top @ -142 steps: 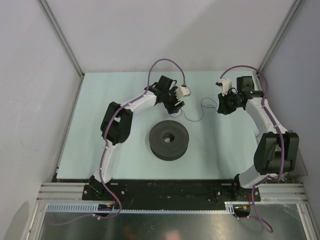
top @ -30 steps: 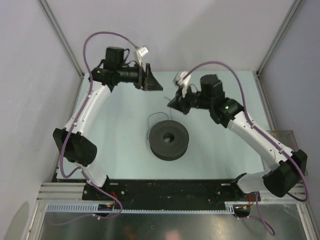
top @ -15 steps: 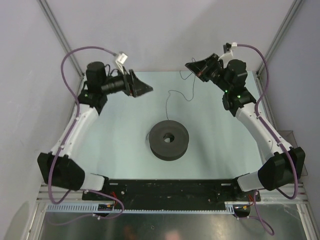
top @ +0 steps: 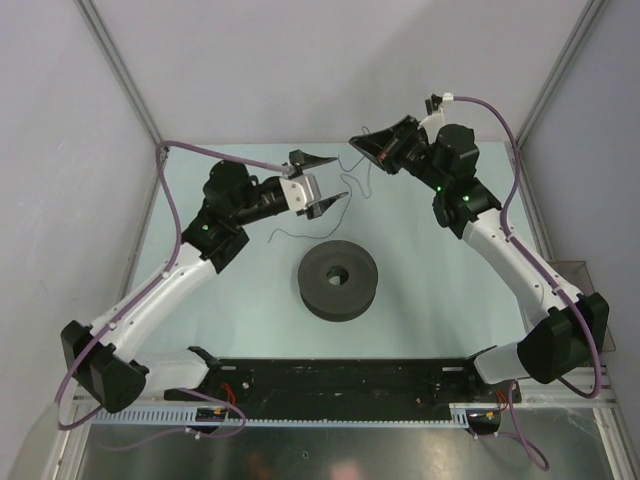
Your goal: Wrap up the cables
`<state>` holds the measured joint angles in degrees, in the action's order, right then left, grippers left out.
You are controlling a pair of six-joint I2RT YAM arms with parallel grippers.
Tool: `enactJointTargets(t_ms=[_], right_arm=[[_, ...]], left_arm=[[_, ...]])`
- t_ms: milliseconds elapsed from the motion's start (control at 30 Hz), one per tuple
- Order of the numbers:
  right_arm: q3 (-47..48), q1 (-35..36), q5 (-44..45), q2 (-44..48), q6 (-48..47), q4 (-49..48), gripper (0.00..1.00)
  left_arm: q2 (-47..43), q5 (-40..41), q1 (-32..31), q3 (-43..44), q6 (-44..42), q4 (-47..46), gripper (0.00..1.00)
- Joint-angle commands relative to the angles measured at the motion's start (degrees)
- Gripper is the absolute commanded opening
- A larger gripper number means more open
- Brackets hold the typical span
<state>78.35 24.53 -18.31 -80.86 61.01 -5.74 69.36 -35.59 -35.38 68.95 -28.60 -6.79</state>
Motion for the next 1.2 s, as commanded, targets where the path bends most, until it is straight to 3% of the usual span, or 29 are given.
enactJointTargets(t_ms=[0,433,500,600,667,767,833,1000,1167], right_arm=[[2.5,1.3,-1.7,2.4,-0.1,-3.5,0.00],[2.5,3.9,-3.3,2.3,-1.0,-4.9,0.00],[2.5,4.2,-3.3,2.2,-1.0,-4.8,0.00],[2.5,4.3,-3.1,2.1,-1.5,-4.8,0.02],[2.5,4.0,-2.9,2.0,-3.5,-5.1,0.13],[2.5,1.5,-3.1,1.5,-10.0,-4.7,0.48],[2.5,-1.7,-6.9,0.7,-14.6,-3.9,0.64],[2.4,-7.1,-17.5,-0.8,-30.8,2.8,0.80],[1.9,0.1,-14.1,-0.6,-56.6,15.9,0.84]], left_arm=[[2.2,2.4,-1.1,-0.5,-13.2,-4.3,0.65],[6.8,6.4,-1.4,1.7,-13.8,-4.4,0.45],[7.2,6.7,-1.4,2.0,-13.9,-4.4,0.38],[7.1,7.1,-1.4,2.1,-13.3,-4.4,0.12],[7.2,8.3,-1.3,2.8,-10.2,-4.3,0.03],[9.2,10.5,0.3,5.4,-1.6,-2.7,0.00],[11.5,10.7,2.5,7.6,4.9,-1.1,0.00],[17.3,9.0,7.4,11.8,18.3,3.0,0.00],[22.6,8.4,11.1,13.2,27.7,4.2,0.00]])
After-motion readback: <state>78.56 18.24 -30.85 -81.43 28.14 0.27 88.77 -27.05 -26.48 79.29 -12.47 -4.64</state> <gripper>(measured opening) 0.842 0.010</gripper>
